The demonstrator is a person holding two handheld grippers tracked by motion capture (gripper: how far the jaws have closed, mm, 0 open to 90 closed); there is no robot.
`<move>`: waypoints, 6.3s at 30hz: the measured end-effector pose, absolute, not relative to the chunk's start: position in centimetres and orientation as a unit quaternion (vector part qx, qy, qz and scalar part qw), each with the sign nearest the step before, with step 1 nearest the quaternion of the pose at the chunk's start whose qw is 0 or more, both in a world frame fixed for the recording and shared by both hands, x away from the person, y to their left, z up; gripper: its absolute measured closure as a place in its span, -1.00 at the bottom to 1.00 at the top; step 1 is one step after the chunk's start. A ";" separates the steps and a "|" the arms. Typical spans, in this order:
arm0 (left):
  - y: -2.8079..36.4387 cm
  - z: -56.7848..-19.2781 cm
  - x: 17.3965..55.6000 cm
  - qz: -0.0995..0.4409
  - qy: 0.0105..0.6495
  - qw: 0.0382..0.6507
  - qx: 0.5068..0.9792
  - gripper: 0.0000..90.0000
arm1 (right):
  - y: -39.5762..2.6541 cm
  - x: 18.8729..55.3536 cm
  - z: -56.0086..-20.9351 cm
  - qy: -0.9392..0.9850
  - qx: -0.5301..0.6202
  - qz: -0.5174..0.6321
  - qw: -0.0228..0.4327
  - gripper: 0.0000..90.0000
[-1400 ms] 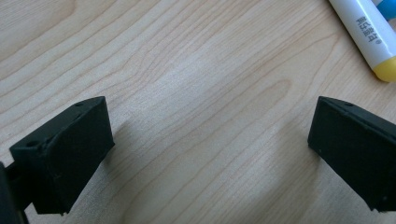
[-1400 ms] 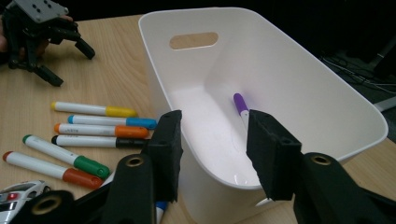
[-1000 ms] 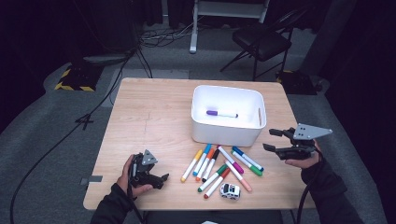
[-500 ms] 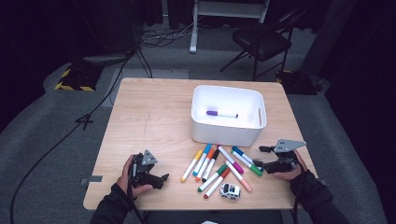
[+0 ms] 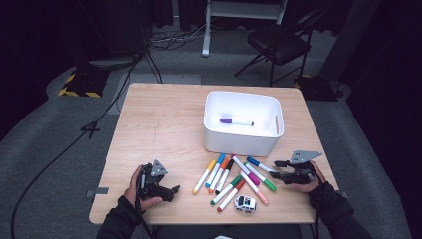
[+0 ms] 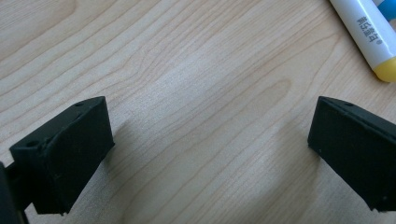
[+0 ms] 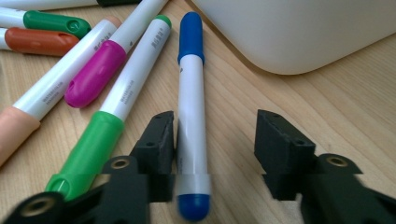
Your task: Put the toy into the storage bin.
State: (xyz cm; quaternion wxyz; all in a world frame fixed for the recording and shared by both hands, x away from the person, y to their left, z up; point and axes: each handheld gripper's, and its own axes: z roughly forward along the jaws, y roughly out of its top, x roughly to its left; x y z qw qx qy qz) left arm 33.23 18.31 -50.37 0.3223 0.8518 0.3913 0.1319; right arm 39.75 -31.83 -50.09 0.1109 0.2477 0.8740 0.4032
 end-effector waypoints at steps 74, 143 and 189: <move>18.3 -50.4 33.2 0.132 0.391 0.322 0.852 -1.00 | -31.5 37.1 -40.0 0.844 0.100 0.505 0.153 0.71; 18.3 -50.4 33.2 0.132 0.391 0.322 0.852 -1.00 | -25.2 48.8 -35.1 0.885 0.138 0.413 0.164 0.71; 18.3 -50.4 33.2 0.130 0.392 0.323 0.852 -1.00 | -27.5 48.7 -34.9 0.915 0.152 0.356 0.111 0.70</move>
